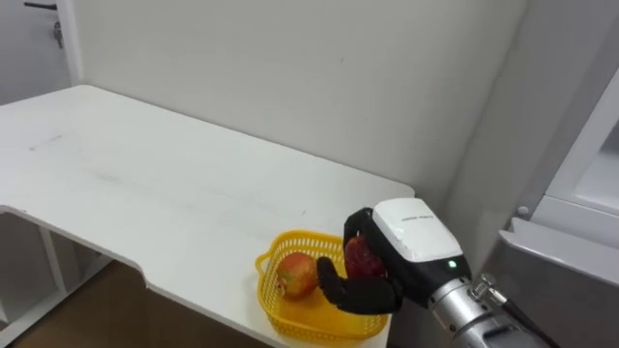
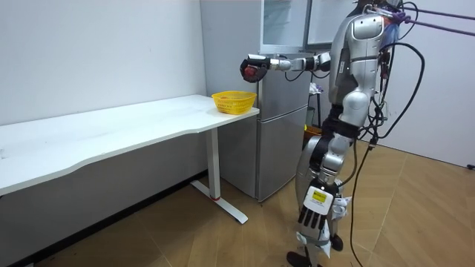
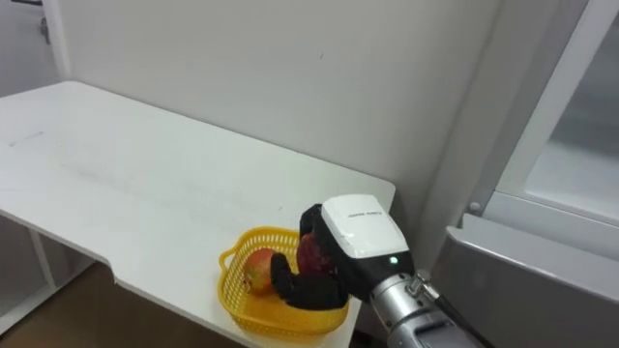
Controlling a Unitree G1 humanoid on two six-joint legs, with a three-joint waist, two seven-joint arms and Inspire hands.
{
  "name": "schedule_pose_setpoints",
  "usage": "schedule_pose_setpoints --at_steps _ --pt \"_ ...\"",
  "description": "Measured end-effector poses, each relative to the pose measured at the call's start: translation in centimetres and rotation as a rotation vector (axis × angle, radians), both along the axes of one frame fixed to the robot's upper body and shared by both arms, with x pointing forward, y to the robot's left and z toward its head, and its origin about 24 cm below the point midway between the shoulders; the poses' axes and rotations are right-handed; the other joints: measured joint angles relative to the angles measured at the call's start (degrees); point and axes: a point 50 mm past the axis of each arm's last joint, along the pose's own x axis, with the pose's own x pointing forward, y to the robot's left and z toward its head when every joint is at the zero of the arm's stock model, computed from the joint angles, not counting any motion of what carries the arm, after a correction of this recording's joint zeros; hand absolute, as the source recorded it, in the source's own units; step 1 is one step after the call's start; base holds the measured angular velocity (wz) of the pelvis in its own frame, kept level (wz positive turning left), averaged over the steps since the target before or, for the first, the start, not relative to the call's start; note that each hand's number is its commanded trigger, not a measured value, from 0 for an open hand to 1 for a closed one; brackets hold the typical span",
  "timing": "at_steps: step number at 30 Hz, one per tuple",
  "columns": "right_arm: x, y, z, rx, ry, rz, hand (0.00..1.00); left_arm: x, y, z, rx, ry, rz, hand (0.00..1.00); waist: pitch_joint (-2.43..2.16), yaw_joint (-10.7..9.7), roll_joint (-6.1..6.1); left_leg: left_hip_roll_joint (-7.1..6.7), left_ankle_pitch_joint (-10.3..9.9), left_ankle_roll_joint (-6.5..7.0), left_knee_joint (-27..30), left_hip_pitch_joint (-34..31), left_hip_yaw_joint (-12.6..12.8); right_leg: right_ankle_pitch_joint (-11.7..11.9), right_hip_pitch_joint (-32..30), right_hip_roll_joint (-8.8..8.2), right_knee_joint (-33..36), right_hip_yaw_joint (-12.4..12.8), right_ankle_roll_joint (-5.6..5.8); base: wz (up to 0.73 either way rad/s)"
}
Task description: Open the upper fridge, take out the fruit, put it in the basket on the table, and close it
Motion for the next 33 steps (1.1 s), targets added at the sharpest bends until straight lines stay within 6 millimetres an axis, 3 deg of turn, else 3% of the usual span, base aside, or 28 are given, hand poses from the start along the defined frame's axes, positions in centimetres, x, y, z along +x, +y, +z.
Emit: schedule_pose_setpoints --at_steps 9,10,12,14,16,19,20,33 --pt "0.3 -0.7 -1.3 0.000 0.038 -0.045 1.00 -0.1 0.0 0.0 0.014 0.014 -0.041 0.00 0.25 0.2 -0.11 -0.11 0.0 0.01 0.1 0.0 -0.3 0.0 0.2 -0.06 0.0 0.0 0.01 0.00" --pt "0.3 -0.6 -1.3 0.003 0.038 -0.043 0.78 -0.1 0.0 0.0 0.014 0.015 -0.040 0.00 0.31 0.1 -0.03 -0.12 0.0 0.01 0.1 0.0 -0.3 0.0 0.2 -0.06 0.0 0.1 0.01 0.00" --pt "0.3 -0.3 -1.3 0.014 0.040 -0.038 0.65 -0.2 0.0 0.0 0.015 0.022 -0.039 0.00 0.49 0.1 0.23 -0.12 0.0 0.01 0.1 -0.1 -0.4 0.0 0.2 -0.05 0.0 0.1 0.04 0.00" --pt "0.3 0.0 -1.3 0.023 0.041 -0.035 0.65 -0.2 0.0 0.0 0.016 0.026 -0.037 0.00 0.60 0.1 0.39 -0.12 0.0 0.01 0.1 -0.1 -0.4 0.0 0.2 -0.05 0.0 0.1 0.07 0.00" --pt "0.3 0.1 -1.3 0.026 0.041 -0.033 0.53 -0.2 0.0 0.0 0.016 0.027 -0.037 0.00 0.64 0.2 0.45 -0.16 0.0 0.01 0.1 -0.2 -0.5 -0.1 0.1 -0.06 0.0 0.1 0.10 0.00" --pt "0.3 0.1 -1.4 0.024 0.044 -0.031 0.07 -0.3 0.0 0.0 0.017 0.029 -0.037 0.00 0.63 0.3 0.45 -0.19 0.0 0.01 0.1 -0.3 -0.5 -0.1 0.0 -0.06 -0.1 0.1 0.11 0.00" --pt "0.3 0.1 -1.4 0.020 0.042 -0.030 0.04 -0.3 0.0 0.0 0.020 0.031 -0.037 0.00 0.63 0.4 0.46 -0.19 0.0 0.01 0.1 -0.3 -0.6 -0.1 -0.1 -0.06 -0.1 0.1 0.11 0.00" --pt "0.4 0.1 -1.3 0.014 0.040 -0.041 0.00 0.0 -0.2 0.0 0.039 0.015 -0.057 0.00 0.18 0.4 0.93 -0.19 0.0 0.01 0.1 -0.4 -0.8 -0.1 -0.1 0.00 -0.1 0.0 0.11 0.00"
